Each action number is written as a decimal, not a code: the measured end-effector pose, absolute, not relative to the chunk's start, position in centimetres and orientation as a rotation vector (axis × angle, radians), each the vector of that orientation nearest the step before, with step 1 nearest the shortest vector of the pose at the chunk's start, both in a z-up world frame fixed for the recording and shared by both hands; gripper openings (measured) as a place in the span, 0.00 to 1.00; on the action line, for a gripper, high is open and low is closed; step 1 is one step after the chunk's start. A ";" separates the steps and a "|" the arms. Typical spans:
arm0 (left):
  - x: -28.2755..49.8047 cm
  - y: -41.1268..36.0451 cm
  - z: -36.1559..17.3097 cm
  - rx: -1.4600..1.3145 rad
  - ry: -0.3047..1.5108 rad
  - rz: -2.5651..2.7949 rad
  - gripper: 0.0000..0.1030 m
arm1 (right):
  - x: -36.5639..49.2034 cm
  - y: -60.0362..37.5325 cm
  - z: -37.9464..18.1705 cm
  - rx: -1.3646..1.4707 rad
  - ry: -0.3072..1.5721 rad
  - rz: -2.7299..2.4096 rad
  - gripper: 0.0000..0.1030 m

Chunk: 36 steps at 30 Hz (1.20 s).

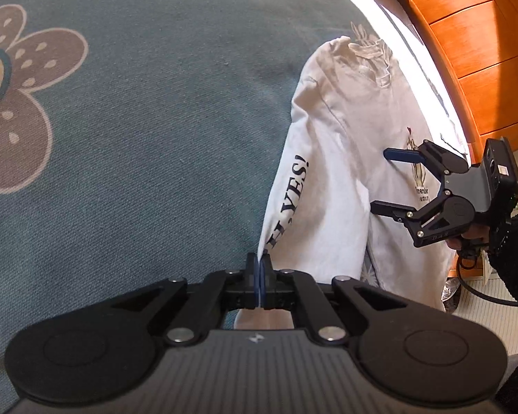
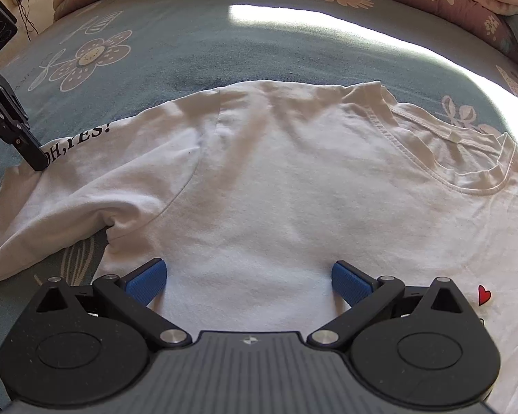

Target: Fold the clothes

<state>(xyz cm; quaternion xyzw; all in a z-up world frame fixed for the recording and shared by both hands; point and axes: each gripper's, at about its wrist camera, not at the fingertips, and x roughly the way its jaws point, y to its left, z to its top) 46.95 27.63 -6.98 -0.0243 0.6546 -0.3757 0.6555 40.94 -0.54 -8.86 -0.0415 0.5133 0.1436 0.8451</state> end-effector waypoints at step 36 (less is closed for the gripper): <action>40.2 37.6 -9.8 -0.070 1.680 -0.785 0.08 | 40.1 -0.7 -8.7 -0.119 1.089 0.288 1.00</action>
